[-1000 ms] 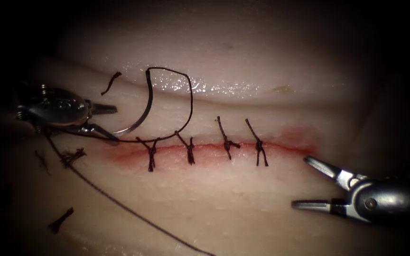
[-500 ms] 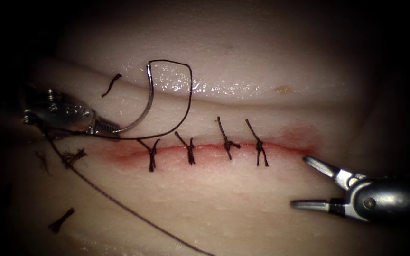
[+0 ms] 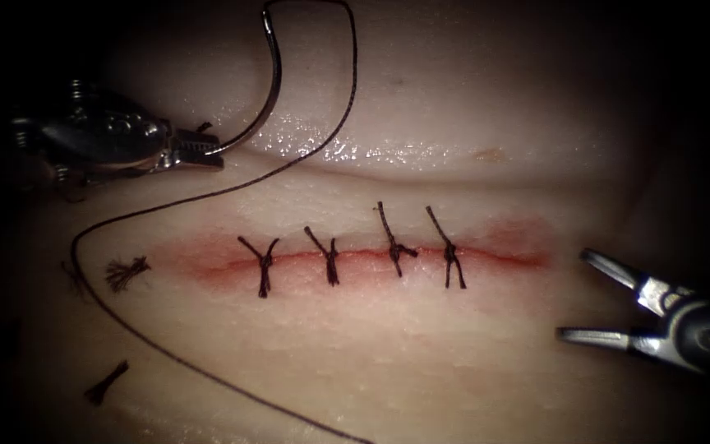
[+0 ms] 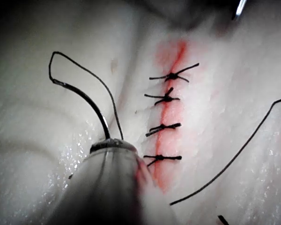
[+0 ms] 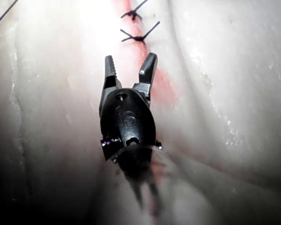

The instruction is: Wound Closure

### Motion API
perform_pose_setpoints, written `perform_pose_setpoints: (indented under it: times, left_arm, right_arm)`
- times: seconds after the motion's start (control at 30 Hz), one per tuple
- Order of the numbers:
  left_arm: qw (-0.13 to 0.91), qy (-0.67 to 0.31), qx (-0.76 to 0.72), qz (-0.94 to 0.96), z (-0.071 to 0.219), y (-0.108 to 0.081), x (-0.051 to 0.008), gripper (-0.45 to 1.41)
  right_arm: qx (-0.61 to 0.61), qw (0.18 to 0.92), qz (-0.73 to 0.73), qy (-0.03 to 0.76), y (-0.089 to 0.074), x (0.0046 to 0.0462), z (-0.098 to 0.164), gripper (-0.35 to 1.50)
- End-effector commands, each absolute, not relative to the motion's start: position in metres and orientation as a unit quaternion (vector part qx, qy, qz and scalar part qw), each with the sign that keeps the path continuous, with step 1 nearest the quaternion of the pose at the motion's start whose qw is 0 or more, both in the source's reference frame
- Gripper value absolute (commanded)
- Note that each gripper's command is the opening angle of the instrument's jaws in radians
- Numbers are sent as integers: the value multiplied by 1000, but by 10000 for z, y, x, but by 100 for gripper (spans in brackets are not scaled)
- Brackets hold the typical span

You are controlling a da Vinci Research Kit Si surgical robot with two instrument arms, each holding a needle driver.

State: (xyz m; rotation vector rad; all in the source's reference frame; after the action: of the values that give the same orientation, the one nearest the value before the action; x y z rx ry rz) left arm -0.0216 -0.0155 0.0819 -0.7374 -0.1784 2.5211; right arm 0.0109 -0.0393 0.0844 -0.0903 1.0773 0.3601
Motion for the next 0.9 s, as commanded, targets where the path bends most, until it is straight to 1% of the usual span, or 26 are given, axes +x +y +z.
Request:
perform_pose_setpoints:
  times: [0.03,0.17,0.27,0.3,0.33,0.37,0.4,0.43,0.47,0.53,0.57,0.6,0.7,0.77,0.83,0.87,0.9]
  left_arm:
    - [253,-51,-280,925,815,-157,-233,-45]
    - [259,-18,-286,923,788,-164,-278,-45]
    - [262,-12,-292,920,775,-173,-315,-45]
    - [263,-10,-291,920,772,-175,-325,-45]
    - [265,-8,-292,919,770,-178,-336,-45]
    - [266,-4,-292,919,768,-181,-349,-45]
    - [267,-1,-291,919,766,-184,-358,-45]
    - [268,3,-291,918,766,-187,-367,-45]
    - [269,11,-289,919,766,-191,-379,-45]
    - [272,25,-285,919,767,-198,-393,-45]
    - [273,33,-283,919,769,-203,-400,-45]
    - [273,39,-281,919,770,-206,-404,-45]
    - [273,59,-279,919,779,-219,-415,-45]
    - [273,68,-278,918,786,-229,-419,-45]
    - [274,79,-276,918,792,-237,-420,-45]
    - [275,84,-274,918,795,-240,-419,-45]
    - [275,90,-274,917,798,-243,-417,-45]
  right_arm:
    - [-40,841,187,506,-392,108,836,74]
    - [-43,840,224,492,-384,102,803,101]
    - [-45,844,238,480,-381,103,778,104]
    - [-45,844,240,478,-382,103,771,98]
    - [-46,842,246,477,-383,103,765,86]
    - [-42,840,256,477,-384,102,757,66]
    - [-39,838,265,476,-385,101,753,54]
    - [-33,833,283,474,-386,100,748,47]
    - [-24,824,310,474,-387,100,744,46]
    - [-12,805,356,473,-390,101,738,29]
    - [-9,796,379,471,-392,104,735,24]
    - [-8,792,392,468,-393,107,733,26]
    - [-3,775,444,450,-396,125,727,0]
    - [-1,767,469,438,-396,138,724,-8]
    - [-5,763,486,427,-392,155,722,0]
    - [-8,763,490,422,-389,161,721,-1]
    - [-13,762,496,417,-385,170,721,9]
